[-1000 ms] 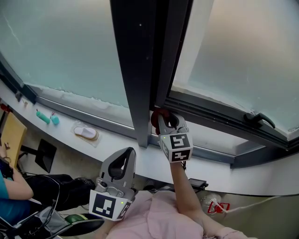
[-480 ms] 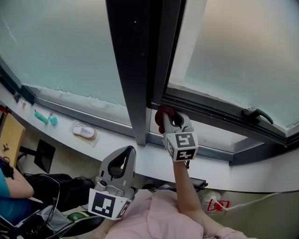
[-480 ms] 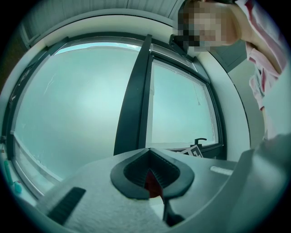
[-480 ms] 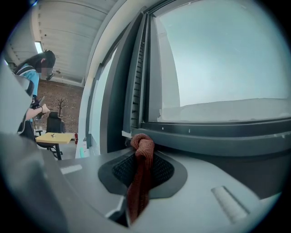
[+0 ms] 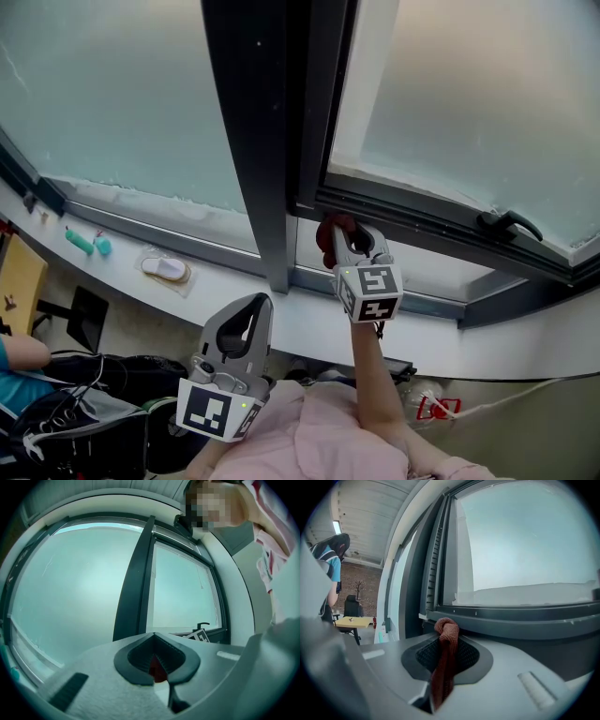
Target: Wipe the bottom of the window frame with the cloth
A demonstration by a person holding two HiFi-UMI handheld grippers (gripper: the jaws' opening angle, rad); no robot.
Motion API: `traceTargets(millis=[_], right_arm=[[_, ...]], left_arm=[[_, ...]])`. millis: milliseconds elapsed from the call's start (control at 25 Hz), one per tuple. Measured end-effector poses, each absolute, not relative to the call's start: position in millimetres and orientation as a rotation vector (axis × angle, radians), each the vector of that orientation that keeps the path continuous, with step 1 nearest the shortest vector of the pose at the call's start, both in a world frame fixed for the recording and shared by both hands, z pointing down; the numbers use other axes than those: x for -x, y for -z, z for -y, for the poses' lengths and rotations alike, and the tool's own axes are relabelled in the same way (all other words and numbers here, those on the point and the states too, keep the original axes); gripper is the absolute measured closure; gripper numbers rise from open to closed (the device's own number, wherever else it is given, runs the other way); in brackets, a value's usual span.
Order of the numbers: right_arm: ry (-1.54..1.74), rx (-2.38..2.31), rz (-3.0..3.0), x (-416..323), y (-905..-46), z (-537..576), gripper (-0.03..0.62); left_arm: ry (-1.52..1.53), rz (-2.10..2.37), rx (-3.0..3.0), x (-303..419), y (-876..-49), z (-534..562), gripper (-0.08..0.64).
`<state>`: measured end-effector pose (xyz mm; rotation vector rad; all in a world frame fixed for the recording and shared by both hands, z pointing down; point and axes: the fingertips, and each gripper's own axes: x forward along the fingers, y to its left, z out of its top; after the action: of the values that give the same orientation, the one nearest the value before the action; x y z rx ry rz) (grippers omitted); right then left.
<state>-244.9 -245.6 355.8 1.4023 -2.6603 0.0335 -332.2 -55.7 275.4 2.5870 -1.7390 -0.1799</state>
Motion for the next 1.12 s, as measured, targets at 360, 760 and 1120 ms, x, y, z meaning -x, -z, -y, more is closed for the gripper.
traceTargets(millis=[360,760,1120], right_arm=[[-0.041,-1.467,2.636,222,-356,245,0.54],[-0.058,-1.523,2.611,201,-356,245,0.54],[-0.038,-1.502,2.614,200,-356,243,0.541]], left_arm=[[0.182,1.711,-2.603,327,-277,52,0.56],[0.192,1.674,-2.636,320,-275,53,0.56],[0.213,1.674,-2.653,320,-271,58,0.56]])
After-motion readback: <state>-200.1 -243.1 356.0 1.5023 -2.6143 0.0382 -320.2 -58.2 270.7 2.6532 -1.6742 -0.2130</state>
